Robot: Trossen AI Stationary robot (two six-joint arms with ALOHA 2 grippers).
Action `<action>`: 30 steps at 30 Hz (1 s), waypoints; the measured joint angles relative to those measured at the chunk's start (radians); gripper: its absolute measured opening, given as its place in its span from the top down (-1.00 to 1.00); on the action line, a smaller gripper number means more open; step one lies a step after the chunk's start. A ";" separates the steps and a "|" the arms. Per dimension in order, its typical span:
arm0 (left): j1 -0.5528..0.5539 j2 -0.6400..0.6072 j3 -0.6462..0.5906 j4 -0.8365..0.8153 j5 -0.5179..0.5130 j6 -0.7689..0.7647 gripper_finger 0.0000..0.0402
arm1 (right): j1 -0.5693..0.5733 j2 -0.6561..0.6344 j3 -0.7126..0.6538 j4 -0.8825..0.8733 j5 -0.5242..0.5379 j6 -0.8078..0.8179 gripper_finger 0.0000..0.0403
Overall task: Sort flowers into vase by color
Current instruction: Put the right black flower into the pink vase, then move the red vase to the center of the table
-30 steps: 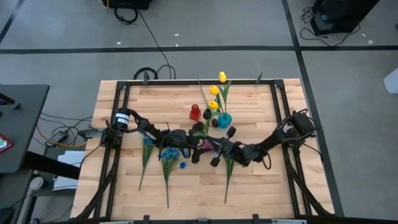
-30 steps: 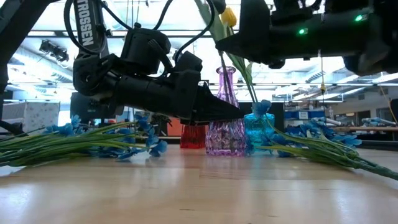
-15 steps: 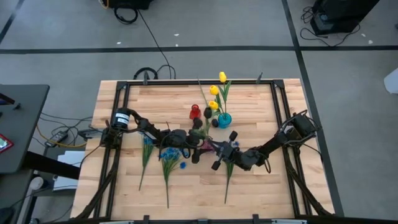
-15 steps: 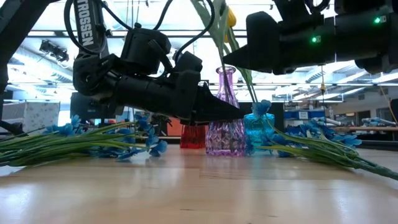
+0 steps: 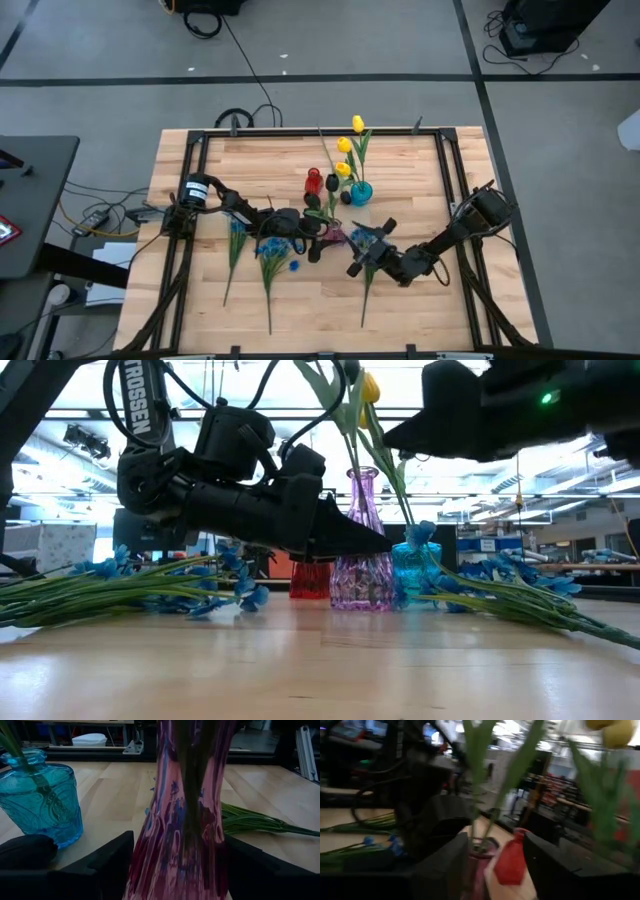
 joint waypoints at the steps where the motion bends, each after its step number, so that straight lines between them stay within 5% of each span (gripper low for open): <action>1: 0.000 0.000 -0.001 0.000 0.000 -0.001 -0.38 | 0.008 0.000 0.000 0.032 0.031 -0.024 -0.05; 14: 0.000 -0.035 -0.025 -0.028 0.000 0.005 -0.96 | 0.025 -0.009 0.000 0.068 0.114 -0.002 -0.19; 30: 0.011 -0.289 -0.324 0.108 -0.085 0.035 -0.95 | 0.095 -0.051 0.000 0.068 0.265 0.000 -0.14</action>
